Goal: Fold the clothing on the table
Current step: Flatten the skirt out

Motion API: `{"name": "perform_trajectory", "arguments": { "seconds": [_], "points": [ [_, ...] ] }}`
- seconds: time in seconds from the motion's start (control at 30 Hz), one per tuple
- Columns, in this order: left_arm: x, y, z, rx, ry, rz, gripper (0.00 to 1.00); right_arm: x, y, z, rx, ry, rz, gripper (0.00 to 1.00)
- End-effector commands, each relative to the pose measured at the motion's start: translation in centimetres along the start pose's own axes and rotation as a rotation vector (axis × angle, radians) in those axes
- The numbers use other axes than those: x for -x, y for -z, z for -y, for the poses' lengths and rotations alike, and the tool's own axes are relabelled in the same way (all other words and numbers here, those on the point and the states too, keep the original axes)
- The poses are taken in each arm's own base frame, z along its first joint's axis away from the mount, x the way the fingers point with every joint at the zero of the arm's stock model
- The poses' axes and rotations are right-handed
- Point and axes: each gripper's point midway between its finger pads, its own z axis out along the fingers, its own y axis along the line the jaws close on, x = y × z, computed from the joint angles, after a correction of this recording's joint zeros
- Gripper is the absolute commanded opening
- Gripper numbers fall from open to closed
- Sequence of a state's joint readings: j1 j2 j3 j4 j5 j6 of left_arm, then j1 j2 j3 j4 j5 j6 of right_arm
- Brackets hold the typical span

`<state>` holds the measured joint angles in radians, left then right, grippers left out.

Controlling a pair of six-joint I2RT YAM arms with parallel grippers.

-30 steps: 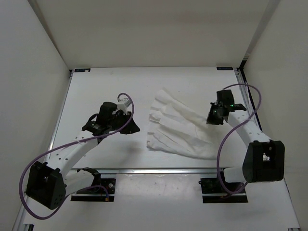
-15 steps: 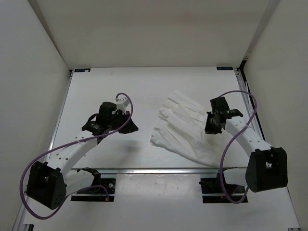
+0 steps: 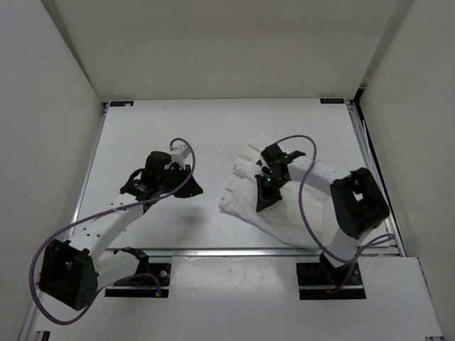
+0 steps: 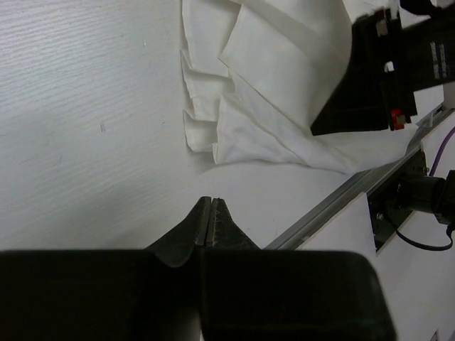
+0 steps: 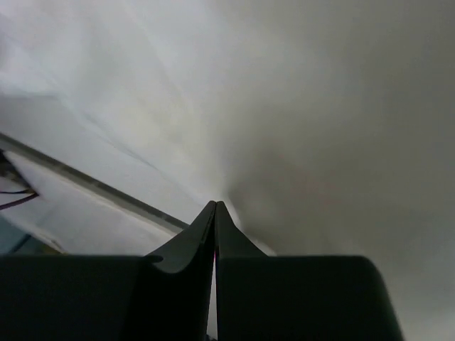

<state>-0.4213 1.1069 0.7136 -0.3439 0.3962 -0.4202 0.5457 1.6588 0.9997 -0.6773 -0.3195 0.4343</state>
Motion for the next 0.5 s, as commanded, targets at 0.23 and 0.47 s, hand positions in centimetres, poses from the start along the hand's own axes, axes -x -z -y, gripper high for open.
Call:
{"name": "perform_trajectory", "arguments": {
  "seconds": [0.23,0.47],
  "points": [
    [1.8,1.0,1.2,-0.038,-0.005,0.049,0.57,14.3,4.9,-5.1,0.268,-0.015,0.302,0.16],
    [0.4,0.1,1.1,-0.077,0.011,0.052,0.75,11.7,11.3,2.1,0.025,-0.043,0.447,0.61]
  ]
}}
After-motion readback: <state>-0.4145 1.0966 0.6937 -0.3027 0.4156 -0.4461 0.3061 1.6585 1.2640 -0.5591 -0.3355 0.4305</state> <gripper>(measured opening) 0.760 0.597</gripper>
